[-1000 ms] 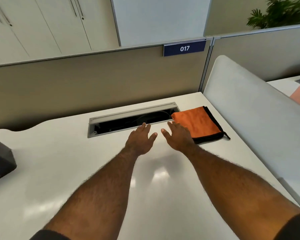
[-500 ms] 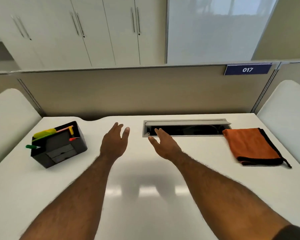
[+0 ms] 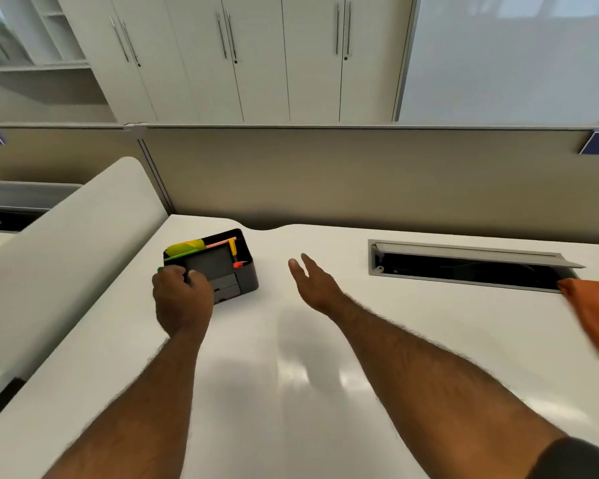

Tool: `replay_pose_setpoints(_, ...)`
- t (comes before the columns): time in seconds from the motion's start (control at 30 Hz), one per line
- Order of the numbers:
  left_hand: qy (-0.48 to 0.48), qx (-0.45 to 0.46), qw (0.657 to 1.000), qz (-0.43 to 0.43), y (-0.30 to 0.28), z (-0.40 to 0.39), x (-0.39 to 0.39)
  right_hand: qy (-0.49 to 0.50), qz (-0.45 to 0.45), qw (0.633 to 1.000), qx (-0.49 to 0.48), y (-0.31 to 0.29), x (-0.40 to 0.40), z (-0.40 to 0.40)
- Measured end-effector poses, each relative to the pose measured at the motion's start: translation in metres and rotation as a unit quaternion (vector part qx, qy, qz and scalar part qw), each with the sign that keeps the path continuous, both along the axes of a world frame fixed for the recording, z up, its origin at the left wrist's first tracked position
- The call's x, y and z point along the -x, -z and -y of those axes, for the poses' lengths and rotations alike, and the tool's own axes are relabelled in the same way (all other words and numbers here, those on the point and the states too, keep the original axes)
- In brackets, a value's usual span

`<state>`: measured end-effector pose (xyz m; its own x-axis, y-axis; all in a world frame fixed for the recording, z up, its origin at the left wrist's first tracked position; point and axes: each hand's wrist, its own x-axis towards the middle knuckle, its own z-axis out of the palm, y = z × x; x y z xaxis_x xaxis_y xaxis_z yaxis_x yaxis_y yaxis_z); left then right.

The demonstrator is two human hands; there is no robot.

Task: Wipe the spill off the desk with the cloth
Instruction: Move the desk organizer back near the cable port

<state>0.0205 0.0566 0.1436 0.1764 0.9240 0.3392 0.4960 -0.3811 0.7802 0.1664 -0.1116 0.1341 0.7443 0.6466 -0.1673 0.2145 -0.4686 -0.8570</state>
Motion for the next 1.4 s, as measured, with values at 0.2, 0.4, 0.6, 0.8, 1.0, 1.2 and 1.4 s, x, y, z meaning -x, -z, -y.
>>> replay_pose_setpoints(0.2,-0.080,0.313,0.944,0.071,0.022,-0.059,0.020,0.011,-0.131,0.991,-0.028,0.010,0.007,-0.055)
replay_pose_setpoints(0.4,0.000,0.447,0.887,0.118,0.044,-0.090,0.021,-0.019,-0.161,0.986,-0.030,0.024,0.008,-0.087)
replay_pose_setpoints(0.6,0.058,0.513,0.833,0.201,0.059,-0.101,0.025,-0.013,-0.187,0.982,-0.028,0.041,0.010,-0.113)
replay_pose_setpoints(0.8,0.127,0.521,0.820,0.201,0.077,-0.113,0.023,0.035,-0.235,0.971,-0.016,0.050,0.002,-0.137)
replay_pose_setpoints(1.0,0.121,0.501,0.824,0.235,0.080,-0.111,0.010,0.066,-0.259,0.963,-0.036,0.054,-0.006,-0.157)
replay_pose_setpoints(1.2,0.108,0.487,0.834,0.235,0.088,-0.119,0.010,0.116,-0.285,0.949,-0.068,0.052,-0.005,-0.168)
replay_pose_setpoints(1.4,0.104,0.467,0.846,0.234,0.086,-0.116,-0.002,0.151,-0.214,0.963,-0.064,0.041,-0.013,-0.163)
